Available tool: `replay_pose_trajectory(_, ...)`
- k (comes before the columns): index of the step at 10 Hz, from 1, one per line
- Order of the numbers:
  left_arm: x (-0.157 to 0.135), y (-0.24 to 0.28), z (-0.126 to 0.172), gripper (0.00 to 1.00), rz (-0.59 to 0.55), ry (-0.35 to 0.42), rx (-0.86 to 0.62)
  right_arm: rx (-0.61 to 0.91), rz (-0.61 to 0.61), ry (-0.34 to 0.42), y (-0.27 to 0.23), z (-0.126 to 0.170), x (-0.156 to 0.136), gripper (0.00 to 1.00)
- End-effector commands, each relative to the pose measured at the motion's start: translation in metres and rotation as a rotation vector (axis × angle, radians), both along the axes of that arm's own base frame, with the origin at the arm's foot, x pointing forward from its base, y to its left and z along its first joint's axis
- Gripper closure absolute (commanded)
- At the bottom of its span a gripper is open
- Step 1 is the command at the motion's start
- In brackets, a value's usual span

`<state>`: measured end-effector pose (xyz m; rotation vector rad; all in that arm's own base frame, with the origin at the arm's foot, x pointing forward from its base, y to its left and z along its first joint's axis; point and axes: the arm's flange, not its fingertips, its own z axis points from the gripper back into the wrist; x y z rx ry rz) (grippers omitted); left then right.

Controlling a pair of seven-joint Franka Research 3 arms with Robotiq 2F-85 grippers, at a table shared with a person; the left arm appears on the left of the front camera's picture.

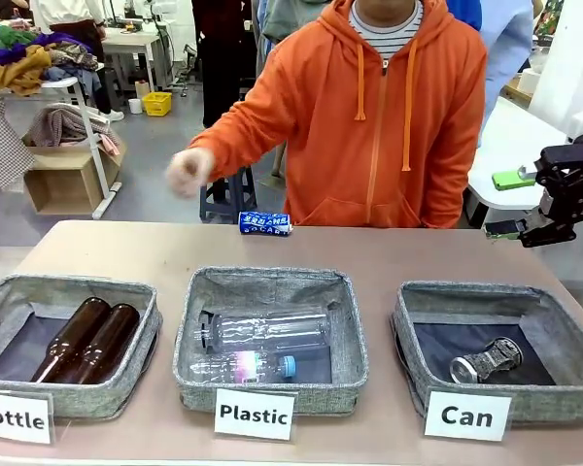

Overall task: Sort the can waste into the basket.
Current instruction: Pick up the can waste from the table and place it in the right Fabric basket.

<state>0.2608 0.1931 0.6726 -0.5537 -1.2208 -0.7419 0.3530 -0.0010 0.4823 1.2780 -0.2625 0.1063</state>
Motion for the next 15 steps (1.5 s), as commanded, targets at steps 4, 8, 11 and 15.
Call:
replay_pose_trajectory(4, 0.182, -0.114, -0.003, 0.00, -0.197, 0.322, 0.301, 0.024, -0.009, -0.003, 0.002, 0.002, -0.001, 0.00)
replay_pose_trajectory(8, 0.306, -0.254, -0.014, 0.00, -0.221, 0.432, 0.586, 0.024, -0.009, -0.003, 0.002, 0.002, -0.001, 0.00)
replay_pose_trajectory(11, 0.379, -0.386, -0.048, 0.00, -0.452, 0.447, 0.851, 0.024, -0.009, -0.003, 0.002, 0.002, -0.001, 0.00)
replay_pose_trajectory(15, 0.423, -0.512, -0.133, 0.00, -0.772, 0.247, 1.180, 0.024, -0.009, -0.003, 0.002, 0.002, -0.001, 0.00)
